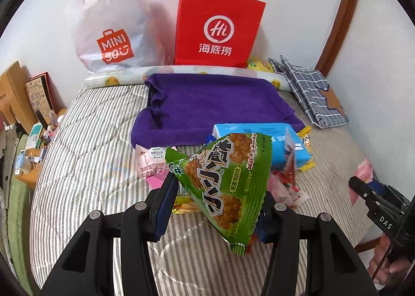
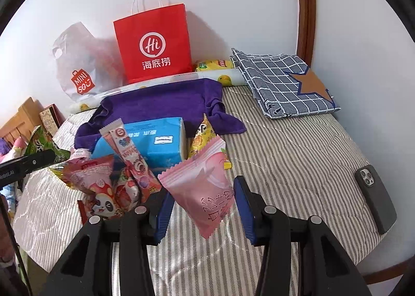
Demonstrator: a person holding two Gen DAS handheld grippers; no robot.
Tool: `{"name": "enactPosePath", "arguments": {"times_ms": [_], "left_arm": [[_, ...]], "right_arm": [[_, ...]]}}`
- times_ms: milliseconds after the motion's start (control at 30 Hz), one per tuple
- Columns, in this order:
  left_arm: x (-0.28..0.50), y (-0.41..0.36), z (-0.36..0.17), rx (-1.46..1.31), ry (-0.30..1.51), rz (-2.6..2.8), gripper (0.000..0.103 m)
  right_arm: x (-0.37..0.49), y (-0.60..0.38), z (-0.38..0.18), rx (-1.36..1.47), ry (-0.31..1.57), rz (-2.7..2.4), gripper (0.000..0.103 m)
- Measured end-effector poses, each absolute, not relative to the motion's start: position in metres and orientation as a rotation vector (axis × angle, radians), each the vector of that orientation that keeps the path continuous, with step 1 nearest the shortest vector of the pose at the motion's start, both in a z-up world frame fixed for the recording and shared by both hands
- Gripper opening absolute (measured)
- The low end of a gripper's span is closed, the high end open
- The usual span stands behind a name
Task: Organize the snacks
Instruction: 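Lift both held snacks and carry them over the purple towel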
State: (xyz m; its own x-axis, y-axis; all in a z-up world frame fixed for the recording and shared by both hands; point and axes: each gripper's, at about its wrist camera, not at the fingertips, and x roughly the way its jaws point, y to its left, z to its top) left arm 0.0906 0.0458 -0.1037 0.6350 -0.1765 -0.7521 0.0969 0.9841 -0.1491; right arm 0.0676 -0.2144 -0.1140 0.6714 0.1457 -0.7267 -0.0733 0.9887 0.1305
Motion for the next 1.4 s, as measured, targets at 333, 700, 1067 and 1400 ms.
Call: {"name": "enactPosePath", "arguments": {"times_ms": [333,700,1067,1400], "left_arm": [[0.093,0.028,-0.089,-0.099,0.859,-0.182,0.051],[0.123,0.017,-0.075,-0.108,0.849,-0.211,0.051],[0.176,0.006,-0.057,-0.115,0.837,-0.236,0.051],[0.229,0.015,-0.05,-0.106,0.835,-0.203,0.051]], "right_arm": [[0.076,-0.205,-0.087,0.091,0.809,0.144,0.044],[0.11,-0.196,-0.059,0.097,0.772,0.187,0.044],[0.163,-0.192,-0.033,0.091,0.712,0.22,0.044],[0.222,-0.186,-0.046,0.116,0.728,0.261,0.044]]}}
